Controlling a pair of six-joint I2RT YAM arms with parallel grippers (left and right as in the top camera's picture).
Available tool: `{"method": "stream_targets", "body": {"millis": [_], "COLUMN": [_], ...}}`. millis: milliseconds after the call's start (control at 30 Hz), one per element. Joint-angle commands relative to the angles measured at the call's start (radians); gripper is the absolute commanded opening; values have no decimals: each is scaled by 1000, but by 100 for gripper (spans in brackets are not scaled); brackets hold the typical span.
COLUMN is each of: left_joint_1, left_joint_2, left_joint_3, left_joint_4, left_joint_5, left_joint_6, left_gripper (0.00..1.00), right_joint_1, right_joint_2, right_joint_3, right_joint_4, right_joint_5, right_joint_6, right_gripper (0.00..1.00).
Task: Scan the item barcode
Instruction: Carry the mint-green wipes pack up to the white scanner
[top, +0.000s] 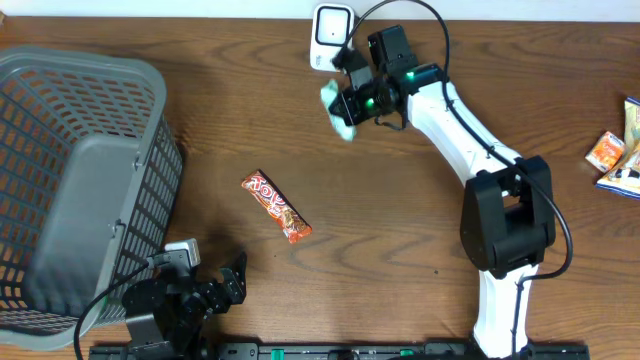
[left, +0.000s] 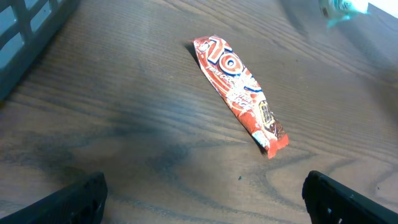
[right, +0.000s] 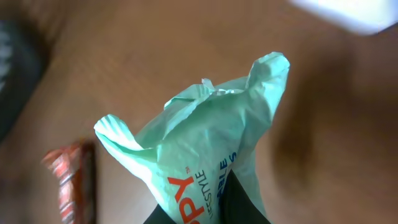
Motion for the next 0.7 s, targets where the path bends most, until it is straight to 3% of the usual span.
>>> {"method": "stream_targets", "body": {"millis": [0,367,667], "left_joint_1": [2,2,2], "left_joint_2": [-2,-2,-2], "left_joint_3": [-2,-2,-2], "left_joint_4": [-3,-3,-3], "left_joint_5": [-6,-6,-6], "left_joint_6": [-2,-2,-1], "left_gripper": [98,98,98], "right_joint_1": [-5,0,28], "right_joint_2": [-24,71,346], "right_joint_3": [31,106,439], "right_joint_4": [85,529,472], "right_joint_5": [177,291,343], "right_joint_6": [47,66,24], "right_gripper": [1,1,1]}}
